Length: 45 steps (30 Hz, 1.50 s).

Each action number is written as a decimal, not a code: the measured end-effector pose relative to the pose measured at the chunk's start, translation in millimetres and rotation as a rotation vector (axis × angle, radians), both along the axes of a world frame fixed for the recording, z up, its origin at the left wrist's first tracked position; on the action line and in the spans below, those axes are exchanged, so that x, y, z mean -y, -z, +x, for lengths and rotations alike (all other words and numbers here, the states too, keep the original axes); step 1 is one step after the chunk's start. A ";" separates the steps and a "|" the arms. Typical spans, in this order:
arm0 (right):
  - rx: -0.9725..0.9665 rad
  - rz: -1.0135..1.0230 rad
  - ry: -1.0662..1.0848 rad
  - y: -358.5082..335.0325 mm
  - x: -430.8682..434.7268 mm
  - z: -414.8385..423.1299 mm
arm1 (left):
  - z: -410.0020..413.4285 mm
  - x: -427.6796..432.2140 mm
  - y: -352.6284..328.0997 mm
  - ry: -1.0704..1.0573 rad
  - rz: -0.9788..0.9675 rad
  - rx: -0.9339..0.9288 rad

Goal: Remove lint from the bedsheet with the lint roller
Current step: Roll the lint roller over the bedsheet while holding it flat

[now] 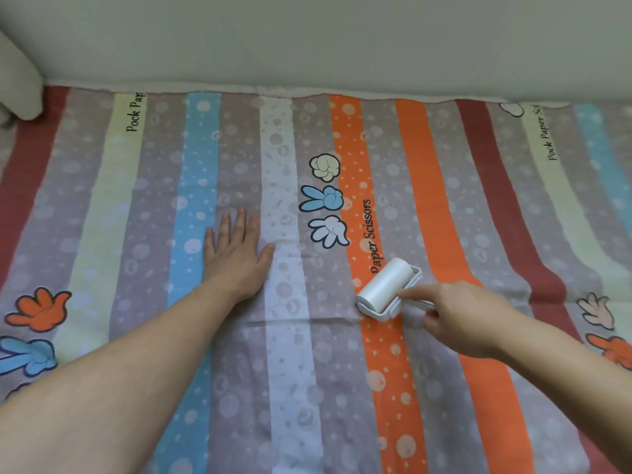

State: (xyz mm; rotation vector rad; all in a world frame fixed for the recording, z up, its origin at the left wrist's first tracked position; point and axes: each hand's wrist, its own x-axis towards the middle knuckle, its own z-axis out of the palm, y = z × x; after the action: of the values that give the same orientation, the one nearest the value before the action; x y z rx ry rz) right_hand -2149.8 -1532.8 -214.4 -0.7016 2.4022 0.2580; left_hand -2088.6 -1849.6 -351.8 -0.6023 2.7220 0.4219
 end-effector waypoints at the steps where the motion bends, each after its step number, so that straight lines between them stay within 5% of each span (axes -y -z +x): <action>1: 0.011 0.031 -0.007 -5.8 -4.1 0.5 | 4.7 -0.8 -0.8 -0.006 -0.020 0.010; 8: 0.147 0.199 -0.006 -57.3 4.6 -22.1 | 25.3 18.6 -4.5 -0.077 -0.093 0.047; 16: -0.045 -0.369 0.098 -12.8 147.1 -32.3 | 33.5 57.3 3.4 -0.196 -0.039 0.091; 23: -0.123 -0.344 0.081 56.1 253.4 -47.7 | 32.5 63.3 16.0 -0.170 0.001 0.101; 45: 0.035 -0.056 -0.034 1.8 43.9 31.9 | 38.4 58.9 -6.2 -0.173 -0.022 0.115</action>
State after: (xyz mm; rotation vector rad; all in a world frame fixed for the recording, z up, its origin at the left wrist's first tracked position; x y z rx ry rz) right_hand -2117.9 -1576.6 -216.2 -0.7664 2.3738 0.1919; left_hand -2050.2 -1908.6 -345.6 -0.8452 2.5786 0.3862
